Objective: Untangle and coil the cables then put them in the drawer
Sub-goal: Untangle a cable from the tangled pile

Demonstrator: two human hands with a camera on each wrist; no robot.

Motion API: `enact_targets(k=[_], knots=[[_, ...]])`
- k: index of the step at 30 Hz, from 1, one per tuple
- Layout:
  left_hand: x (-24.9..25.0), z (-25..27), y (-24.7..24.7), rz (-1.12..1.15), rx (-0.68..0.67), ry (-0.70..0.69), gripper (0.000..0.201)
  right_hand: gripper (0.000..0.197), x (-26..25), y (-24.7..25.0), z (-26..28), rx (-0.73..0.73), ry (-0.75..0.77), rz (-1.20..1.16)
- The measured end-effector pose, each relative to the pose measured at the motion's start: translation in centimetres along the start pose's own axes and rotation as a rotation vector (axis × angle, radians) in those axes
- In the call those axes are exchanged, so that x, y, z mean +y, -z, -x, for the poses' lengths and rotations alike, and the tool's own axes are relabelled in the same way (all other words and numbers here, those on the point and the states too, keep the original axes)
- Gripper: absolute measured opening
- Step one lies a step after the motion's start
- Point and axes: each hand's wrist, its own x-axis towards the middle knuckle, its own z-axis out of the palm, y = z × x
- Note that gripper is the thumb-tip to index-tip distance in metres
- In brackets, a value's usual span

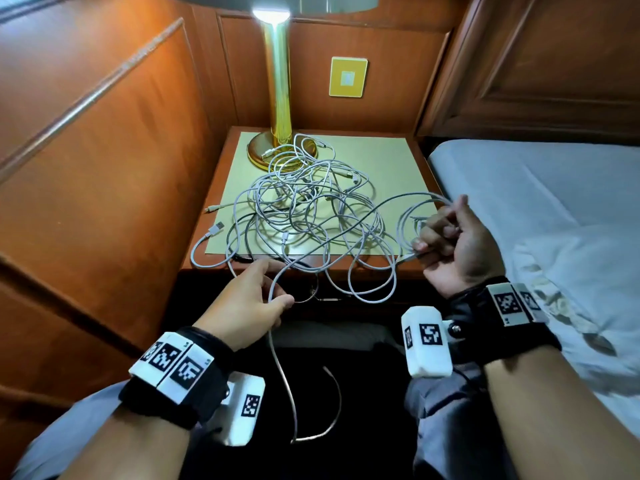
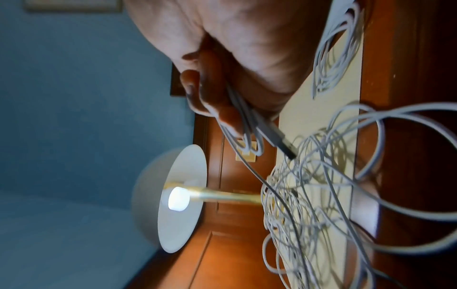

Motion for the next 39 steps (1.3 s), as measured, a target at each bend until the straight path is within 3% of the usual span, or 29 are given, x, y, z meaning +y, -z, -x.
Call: enact_targets(k=[2, 5, 10, 14, 18, 22, 25, 27, 30, 33, 36, 39], knots=[[0.1, -0.2, -0.6, -0.021, 0.042, -0.049, 0.039, 0.035, 0.8, -0.6, 0.5, -0.08, -0.074, 0.058], [0.0, -0.4, -1.1, -0.151, 0.097, -0.091, 0.038, 0.03, 1.8, -1.5, 1.0, -0.15, -0.127, 0.161], [0.2, 0.1, -1.2, -0.189, -0.03, -0.181, 0.019, 0.028, 2.9, -2.6, 1.4, -0.205, -0.017, 0.366], [1.1, 0.5, -0.9, -0.043, -0.025, -0.404, 0.022, 0.022, 3.7, -2.6, 1.9, -0.321, 0.075, 0.715], [1.4, 0.4, -0.5, 0.197, 0.108, -0.491, 0.01, 0.023, 5.2, -3.0, 2.5, -0.529, -0.007, 0.989], [1.3, 0.1, -0.5, 0.319, 0.21, -0.508, 0.014, 0.024, 6.3, -3.7, 3.5, -0.665, -0.279, 0.837], [0.5, -0.4, -0.5, 0.309, 0.293, -0.414, 0.025, 0.029, 6.2, -4.3, 4.3, -0.631, -0.413, 0.734], [0.2, -0.6, -0.3, 0.267, 0.267, -0.318, 0.039, 0.036, 5.8, -4.6, 4.6, -0.566, -0.454, 0.642], [0.4, -0.4, -0.4, 0.284, 0.102, -0.279, 0.054, 0.035, 5.4, -4.9, 4.6, -0.532, -0.457, 0.502], [0.9, 0.0, -0.9, 0.245, -0.009, -0.308, 0.033, 0.032, 5.4, -4.9, 4.4, -0.505, -0.459, 0.39], [0.6, -0.3, -1.0, 0.203, 0.05, -0.352, 0.015, 0.034, 5.6, -4.9, 4.2, -0.486, -0.434, 0.386], [0.8, -0.3, -0.9, 0.206, 0.086, -0.402, 0.018, 0.035, 6.1, -5.0, 4.0, -0.486, -0.398, 0.399]])
